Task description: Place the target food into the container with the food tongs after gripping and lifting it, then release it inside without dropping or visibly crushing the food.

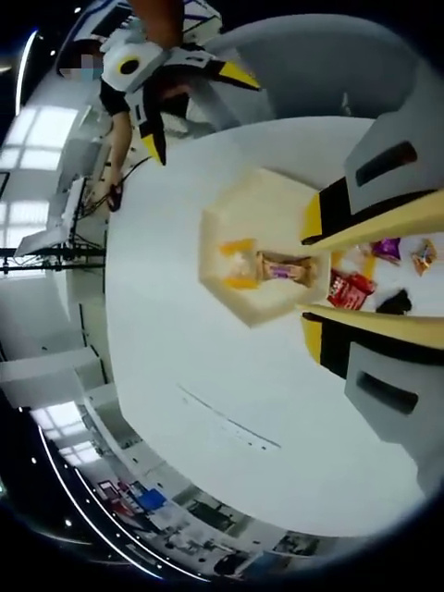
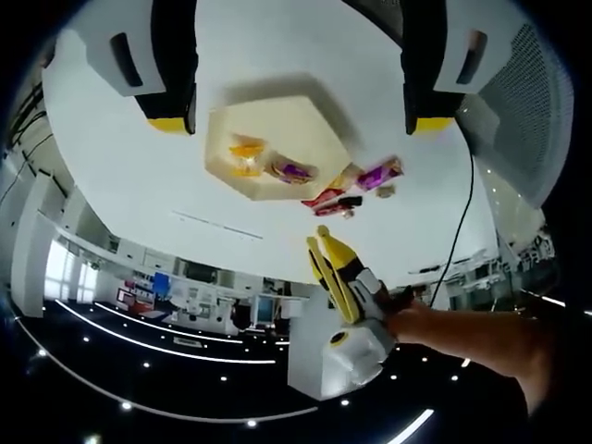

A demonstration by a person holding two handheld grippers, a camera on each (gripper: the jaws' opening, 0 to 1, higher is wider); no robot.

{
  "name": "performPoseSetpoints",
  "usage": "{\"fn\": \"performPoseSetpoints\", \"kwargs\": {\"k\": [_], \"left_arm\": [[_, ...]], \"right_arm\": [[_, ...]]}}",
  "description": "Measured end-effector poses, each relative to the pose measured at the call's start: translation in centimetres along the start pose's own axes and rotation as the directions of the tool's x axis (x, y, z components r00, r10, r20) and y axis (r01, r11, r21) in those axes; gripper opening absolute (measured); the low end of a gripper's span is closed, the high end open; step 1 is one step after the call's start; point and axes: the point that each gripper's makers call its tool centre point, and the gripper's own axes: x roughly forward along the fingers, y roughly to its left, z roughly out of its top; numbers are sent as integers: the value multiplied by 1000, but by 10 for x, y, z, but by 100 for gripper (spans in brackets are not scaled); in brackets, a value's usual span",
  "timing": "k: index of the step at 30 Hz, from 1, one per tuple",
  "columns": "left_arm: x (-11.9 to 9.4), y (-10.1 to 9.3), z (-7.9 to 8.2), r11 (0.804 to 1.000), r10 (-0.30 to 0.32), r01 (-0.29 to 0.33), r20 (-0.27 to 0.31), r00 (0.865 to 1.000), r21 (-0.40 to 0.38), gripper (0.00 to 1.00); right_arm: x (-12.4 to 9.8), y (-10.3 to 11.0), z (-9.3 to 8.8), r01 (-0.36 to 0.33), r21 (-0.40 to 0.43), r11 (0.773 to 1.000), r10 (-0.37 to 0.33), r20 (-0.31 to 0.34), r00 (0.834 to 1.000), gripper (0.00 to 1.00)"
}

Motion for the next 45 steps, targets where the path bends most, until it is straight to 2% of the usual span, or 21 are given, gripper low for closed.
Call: {"fn": "performPoseSetpoints", "kwargs": {"k": [4,12,24,29,31,35,45], "left_arm": [[-8,3,-13,999,19,-19,11,1000,-28,26],[-17,1,-47,998,24,-24,-7,1000,-51,26],[-29,-2,-81,992,60,-61,-14,998,-109,26],[-32,-5,-98,991,74,-76,-27,997,-114,26],[-33,-6,-109,991,91,-94,-42,995,-95,26],[-35,-10,-124,987,90,-96,-51,995,-126,26],[-44,-12,-145,976,111,-119,-55,992,-182,26]], "right_arm": [[0,-1,0,2,4,1000,-2,1,1000,91],[1,3,-1,-6,-6,1000,6,-8,1000,91],[1,3,-1,-10,-6,1000,10,-8,1000,90],[0,3,-1,-10,-8,1000,10,-7,1000,90],[1,3,-1,-11,-7,1000,11,-7,1000,90],[0,3,-1,-12,-8,1000,12,-7,1000,90],[1,3,-1,-14,-6,1000,14,-6,1000,89]]}}
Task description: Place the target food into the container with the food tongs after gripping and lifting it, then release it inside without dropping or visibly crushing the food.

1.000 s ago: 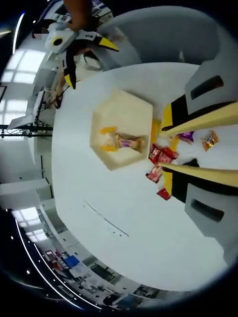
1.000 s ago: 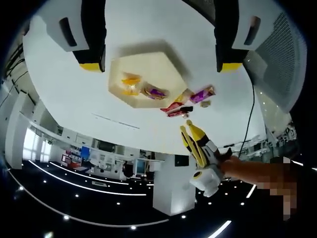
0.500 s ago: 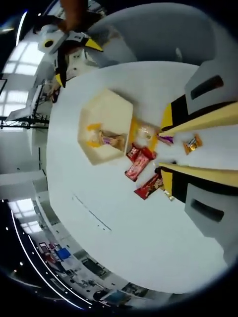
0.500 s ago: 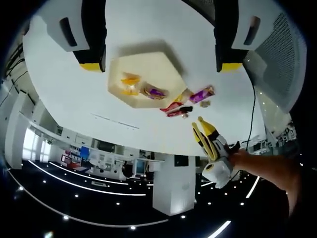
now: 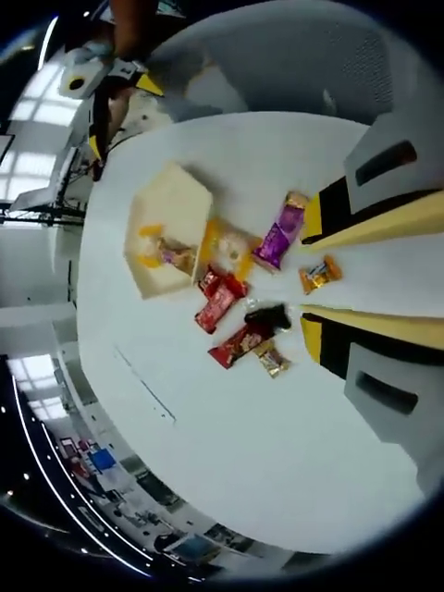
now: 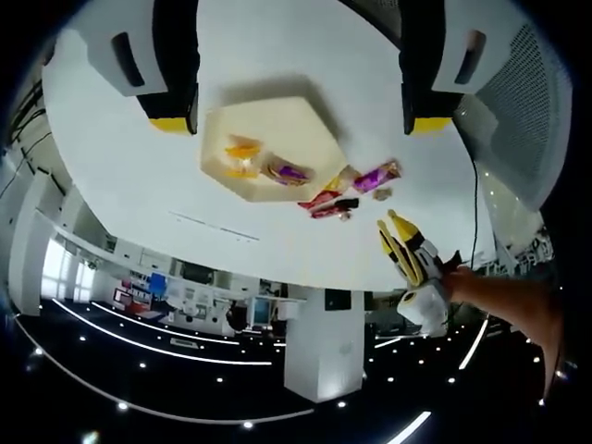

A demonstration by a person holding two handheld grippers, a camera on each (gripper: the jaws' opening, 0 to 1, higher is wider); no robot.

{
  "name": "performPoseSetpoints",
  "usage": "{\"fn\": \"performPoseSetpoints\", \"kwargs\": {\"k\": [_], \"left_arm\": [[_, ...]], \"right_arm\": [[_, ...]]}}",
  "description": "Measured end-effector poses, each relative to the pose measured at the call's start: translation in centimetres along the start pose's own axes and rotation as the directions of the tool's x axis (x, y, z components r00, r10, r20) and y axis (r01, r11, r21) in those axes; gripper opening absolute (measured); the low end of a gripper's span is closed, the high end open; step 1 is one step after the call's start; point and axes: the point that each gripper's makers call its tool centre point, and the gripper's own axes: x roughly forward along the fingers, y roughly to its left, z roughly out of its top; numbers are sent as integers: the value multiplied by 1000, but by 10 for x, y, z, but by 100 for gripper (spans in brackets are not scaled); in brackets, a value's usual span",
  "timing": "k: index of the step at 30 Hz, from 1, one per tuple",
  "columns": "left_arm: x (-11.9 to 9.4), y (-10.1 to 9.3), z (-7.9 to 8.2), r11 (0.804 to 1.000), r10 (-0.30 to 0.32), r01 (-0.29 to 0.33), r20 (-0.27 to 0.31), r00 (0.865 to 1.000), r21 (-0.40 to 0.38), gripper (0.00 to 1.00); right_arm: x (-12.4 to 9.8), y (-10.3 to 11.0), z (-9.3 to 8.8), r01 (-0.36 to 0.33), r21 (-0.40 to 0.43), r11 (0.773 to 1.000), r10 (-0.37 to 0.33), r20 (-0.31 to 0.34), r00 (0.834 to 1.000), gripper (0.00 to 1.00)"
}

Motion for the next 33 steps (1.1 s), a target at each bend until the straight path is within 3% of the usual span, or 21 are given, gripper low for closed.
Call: {"fn": "performPoseSetpoints", "kwargs": {"k": [22,29,33], "left_arm": [[26,0,-24,996,13,-17,-40,999,-86,24],[32,-1,-24,992,16,-22,-46,999,-121,24],[36,-2,-27,994,25,-31,-70,997,-100,24]], "right_arm": [[0,-1,-2,6,0,1000,-6,-10,1000,89],[1,0,-3,5,2,1000,-4,-13,1000,88],[0,-1,-3,4,7,1000,-4,-13,1000,87]]}}
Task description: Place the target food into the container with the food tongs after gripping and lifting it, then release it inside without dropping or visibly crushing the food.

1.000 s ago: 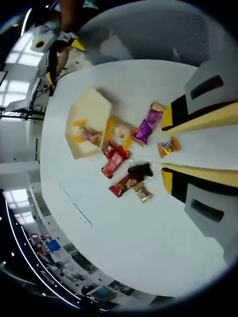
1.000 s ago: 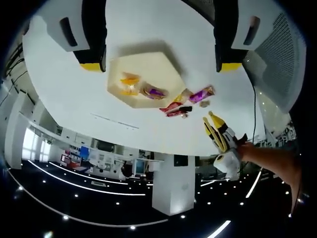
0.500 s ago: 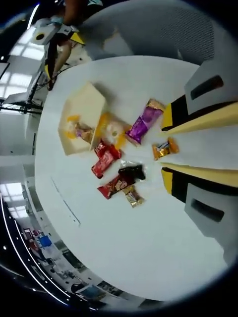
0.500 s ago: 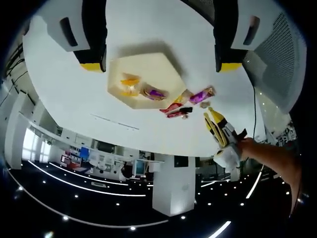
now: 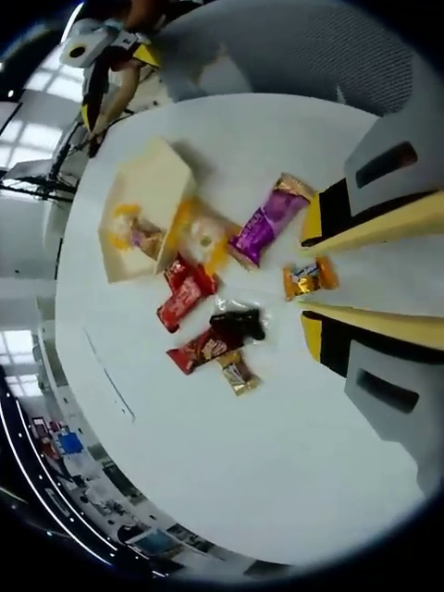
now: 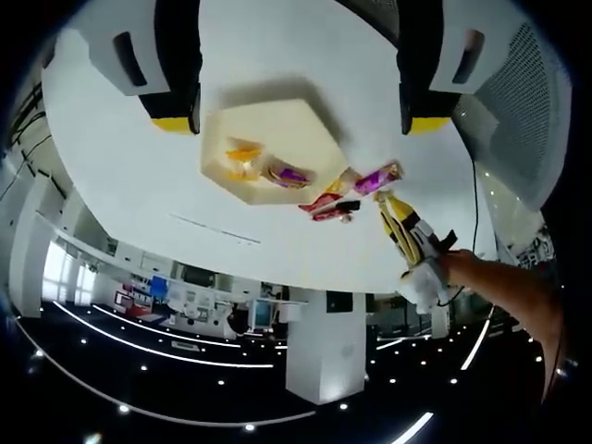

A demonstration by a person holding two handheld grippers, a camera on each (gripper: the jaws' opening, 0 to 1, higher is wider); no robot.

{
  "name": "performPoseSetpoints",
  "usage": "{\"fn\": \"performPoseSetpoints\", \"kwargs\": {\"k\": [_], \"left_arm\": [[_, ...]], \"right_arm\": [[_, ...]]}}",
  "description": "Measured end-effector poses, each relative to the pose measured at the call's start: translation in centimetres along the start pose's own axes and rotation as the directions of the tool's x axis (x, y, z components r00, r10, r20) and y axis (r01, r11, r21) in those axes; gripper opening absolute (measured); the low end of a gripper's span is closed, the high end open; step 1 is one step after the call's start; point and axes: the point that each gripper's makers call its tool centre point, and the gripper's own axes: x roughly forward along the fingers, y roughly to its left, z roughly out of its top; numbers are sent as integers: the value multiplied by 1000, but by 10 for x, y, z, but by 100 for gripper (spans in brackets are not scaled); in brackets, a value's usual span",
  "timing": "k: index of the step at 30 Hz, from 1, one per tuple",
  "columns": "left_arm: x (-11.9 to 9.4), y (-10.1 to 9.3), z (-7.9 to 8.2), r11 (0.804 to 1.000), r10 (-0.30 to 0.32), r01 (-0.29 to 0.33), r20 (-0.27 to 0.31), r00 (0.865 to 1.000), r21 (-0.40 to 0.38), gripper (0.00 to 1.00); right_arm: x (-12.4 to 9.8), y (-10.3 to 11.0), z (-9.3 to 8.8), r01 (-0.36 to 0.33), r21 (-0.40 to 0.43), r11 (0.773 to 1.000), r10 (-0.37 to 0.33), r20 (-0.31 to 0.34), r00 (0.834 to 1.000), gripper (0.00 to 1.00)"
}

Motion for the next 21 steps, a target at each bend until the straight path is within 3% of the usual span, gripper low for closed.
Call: {"fn": "performPoseSetpoints", "kwargs": {"k": [8,10,15,21], "left_arm": [[4,-3,2,1000,-19,19,-2,1000,-10,21],[5,-4,2,1000,-7,8,-7,1000,28,19],[3,-3,7,999,21,-22,18,1000,41,17],[3,-3,6,999,14,-14,12,1000,32,17]], "right_arm": [[0,-1,1,-1,4,1000,1,4,1000,87],[0,0,1,-2,4,1000,2,6,1000,87],[0,0,1,-3,4,1000,3,6,1000,86],[0,0,1,-3,4,1000,3,8,1000,86]]}}
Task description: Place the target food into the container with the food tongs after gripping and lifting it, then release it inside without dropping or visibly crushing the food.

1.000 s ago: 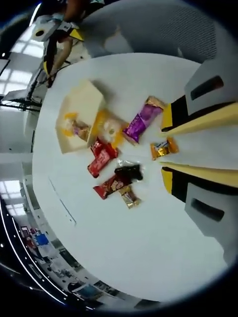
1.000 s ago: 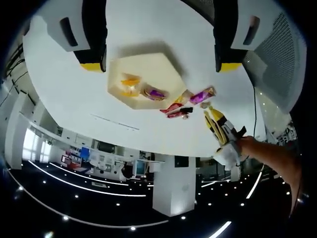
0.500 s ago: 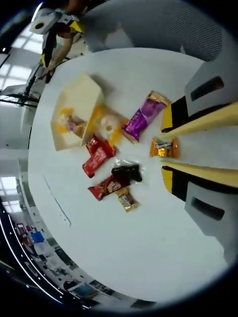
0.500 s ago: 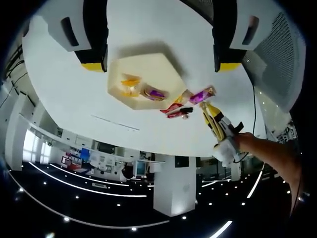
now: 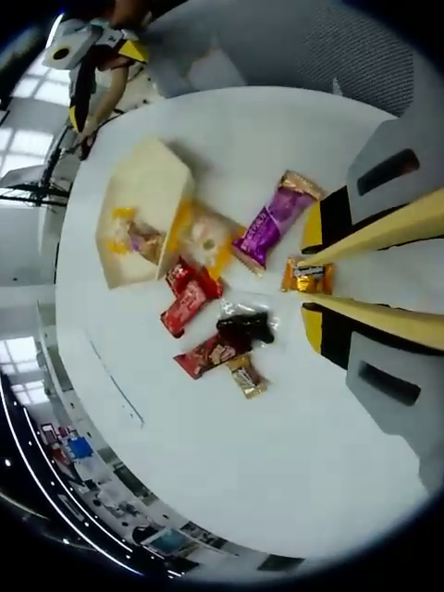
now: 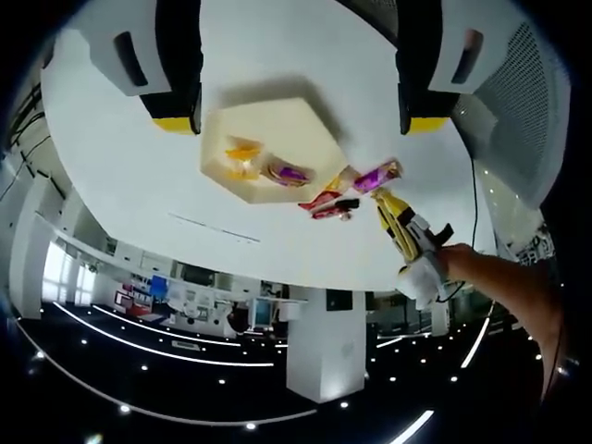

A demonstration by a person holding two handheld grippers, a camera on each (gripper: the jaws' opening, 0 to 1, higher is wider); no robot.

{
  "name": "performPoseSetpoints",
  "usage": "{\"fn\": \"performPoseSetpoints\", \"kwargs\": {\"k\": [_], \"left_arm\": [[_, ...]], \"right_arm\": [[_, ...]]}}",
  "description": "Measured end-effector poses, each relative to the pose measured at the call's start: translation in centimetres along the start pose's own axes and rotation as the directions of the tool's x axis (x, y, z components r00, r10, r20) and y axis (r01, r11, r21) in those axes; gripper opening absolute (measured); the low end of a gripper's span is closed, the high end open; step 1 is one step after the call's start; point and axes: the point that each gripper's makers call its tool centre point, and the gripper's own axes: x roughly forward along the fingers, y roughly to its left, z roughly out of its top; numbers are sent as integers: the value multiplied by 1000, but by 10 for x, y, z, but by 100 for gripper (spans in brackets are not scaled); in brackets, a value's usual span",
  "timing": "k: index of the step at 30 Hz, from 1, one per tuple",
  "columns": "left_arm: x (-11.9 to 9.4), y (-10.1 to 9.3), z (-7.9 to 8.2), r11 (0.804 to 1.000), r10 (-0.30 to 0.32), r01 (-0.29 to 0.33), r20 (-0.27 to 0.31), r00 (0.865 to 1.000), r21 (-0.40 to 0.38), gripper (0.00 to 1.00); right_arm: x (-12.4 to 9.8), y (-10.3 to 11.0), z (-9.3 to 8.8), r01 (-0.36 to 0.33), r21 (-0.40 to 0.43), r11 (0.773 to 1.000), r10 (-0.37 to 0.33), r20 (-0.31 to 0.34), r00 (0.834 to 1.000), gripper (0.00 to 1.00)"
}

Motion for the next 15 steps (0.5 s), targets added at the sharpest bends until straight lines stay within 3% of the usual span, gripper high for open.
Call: {"fn": "performPoseSetpoints", "kwargs": {"k": [15], "left_arm": [[-6,3,3,999,-40,39,-8,999,-19,17]], "right_arm": [[-1,0,1,4,-8,1000,-3,4,1000,85]]}}
